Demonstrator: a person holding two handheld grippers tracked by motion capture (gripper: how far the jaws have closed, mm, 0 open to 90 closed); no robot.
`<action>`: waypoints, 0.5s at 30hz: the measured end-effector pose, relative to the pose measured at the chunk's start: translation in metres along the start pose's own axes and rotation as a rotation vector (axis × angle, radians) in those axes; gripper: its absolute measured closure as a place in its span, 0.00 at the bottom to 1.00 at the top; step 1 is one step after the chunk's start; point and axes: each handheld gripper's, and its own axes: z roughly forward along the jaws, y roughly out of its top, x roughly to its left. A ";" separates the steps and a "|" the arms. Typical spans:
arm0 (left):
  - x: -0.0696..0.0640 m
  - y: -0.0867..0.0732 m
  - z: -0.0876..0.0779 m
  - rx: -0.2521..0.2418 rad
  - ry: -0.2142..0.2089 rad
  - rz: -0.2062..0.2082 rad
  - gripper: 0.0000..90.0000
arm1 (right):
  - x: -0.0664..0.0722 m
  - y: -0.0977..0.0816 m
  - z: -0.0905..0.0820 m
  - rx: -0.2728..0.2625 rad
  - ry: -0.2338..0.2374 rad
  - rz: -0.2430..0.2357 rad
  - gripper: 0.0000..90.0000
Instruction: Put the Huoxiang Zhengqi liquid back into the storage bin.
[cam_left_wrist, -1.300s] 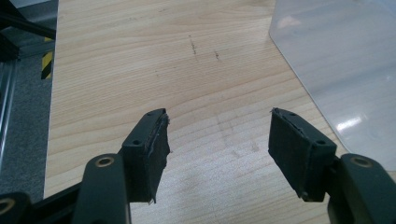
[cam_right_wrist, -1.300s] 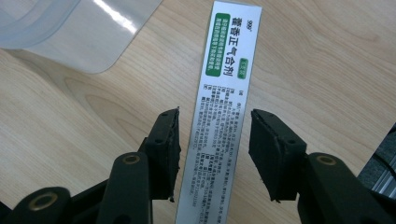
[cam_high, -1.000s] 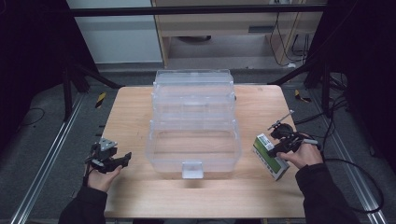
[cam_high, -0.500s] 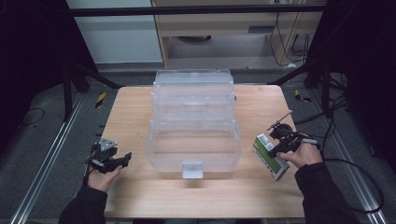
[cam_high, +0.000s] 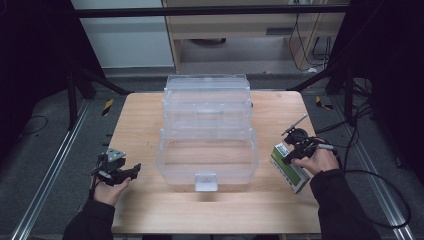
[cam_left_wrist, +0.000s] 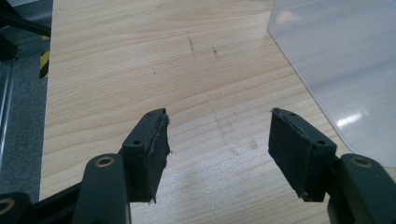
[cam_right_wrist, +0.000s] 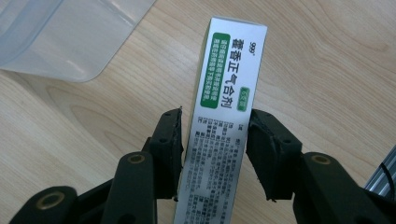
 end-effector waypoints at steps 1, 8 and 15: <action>0.000 0.000 0.000 0.000 -0.001 0.001 0.41 | 0.000 0.001 0.001 0.001 0.002 0.004 0.63; -0.001 0.000 0.001 0.006 -0.002 0.004 0.41 | -0.001 0.003 0.004 0.019 0.004 0.015 0.65; -0.001 0.000 0.001 0.006 -0.003 0.006 0.41 | -0.002 0.005 0.005 0.037 0.004 0.036 0.66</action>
